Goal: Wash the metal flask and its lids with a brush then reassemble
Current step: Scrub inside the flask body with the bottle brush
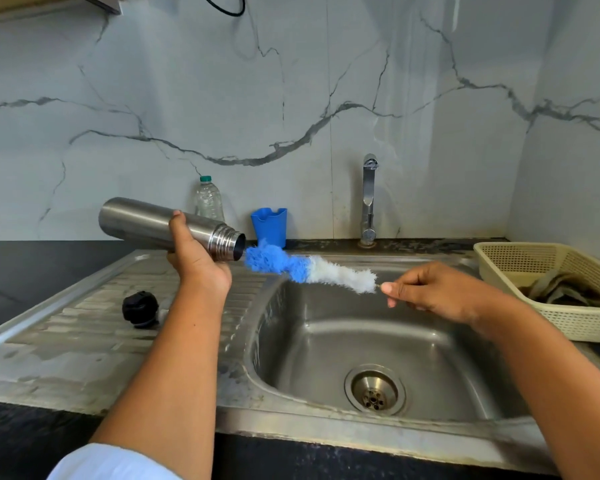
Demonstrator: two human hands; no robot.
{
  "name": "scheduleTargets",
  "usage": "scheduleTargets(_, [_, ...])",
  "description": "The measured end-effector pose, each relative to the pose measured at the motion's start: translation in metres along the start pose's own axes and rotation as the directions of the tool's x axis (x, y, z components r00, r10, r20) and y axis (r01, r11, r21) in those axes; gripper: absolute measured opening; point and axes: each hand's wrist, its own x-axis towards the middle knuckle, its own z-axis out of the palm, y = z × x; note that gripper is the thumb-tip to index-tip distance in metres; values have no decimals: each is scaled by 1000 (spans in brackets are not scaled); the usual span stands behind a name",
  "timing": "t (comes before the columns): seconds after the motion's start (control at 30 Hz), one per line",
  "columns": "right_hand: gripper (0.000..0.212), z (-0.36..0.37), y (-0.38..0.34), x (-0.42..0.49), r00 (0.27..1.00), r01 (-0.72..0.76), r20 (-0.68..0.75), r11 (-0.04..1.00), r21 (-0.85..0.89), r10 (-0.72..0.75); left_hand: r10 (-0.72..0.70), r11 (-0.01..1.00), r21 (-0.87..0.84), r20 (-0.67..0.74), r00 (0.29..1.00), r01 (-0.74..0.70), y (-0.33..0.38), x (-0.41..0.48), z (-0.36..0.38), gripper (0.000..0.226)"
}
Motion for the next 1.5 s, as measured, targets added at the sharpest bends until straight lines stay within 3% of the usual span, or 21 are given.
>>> scheduleTargets(0.2, [35, 4, 8, 11, 988, -45, -151, 977, -207, 13, 22, 997, 82, -62, 998, -17, -4, -2, 2, 63])
scheduleTargets(0.37, [24, 25, -3, 17, 952, -34, -306, 991, -127, -6, -70, 984, 163, -23, 997, 72, -8, -6, 3, 75])
scheduleTargets(0.47, [12, 48, -7, 23, 976, -1, -215, 996, 94, 22, -92, 980, 178, 12, 996, 89, -10, -7, 5, 82])
scheduleTargets(0.57, [13, 70, -9, 24, 992, -2, -120, 982, 188, 25, -78, 983, 169, 18, 997, 74, -11, -10, 10, 79])
scheduleTargets(0.77, [34, 79, -24, 17, 982, 19, -186, 974, 227, 24, -133, 988, 91, 82, 988, 125, -7, -9, 9, 90])
scheduleTargets(0.93, [25, 80, -15, 20, 978, 85, -202, 984, 155, -52, -156, 987, -8, 80, 984, 158, -6, -12, 6, 69])
scheduleTargets(1.07, [21, 83, -14, 24, 976, 89, -207, 991, 99, -67, -170, 985, -12, 96, 981, 172, -5, -14, 6, 68])
scheduleTargets(1.27, [31, 90, -28, 27, 952, 72, -307, 973, 217, -2, -202, 979, 37, 156, 967, 198, -14, -27, 15, 66])
scheduleTargets(1.43, [35, 81, -31, 15, 983, 70, -179, 971, 228, -29, -127, 991, -25, 112, 986, 131, -3, -21, 13, 64])
scheduleTargets(1.5, [37, 85, -33, 17, 982, 55, -189, 979, 196, -17, -150, 988, -3, 115, 982, 151, -6, -26, 13, 63])
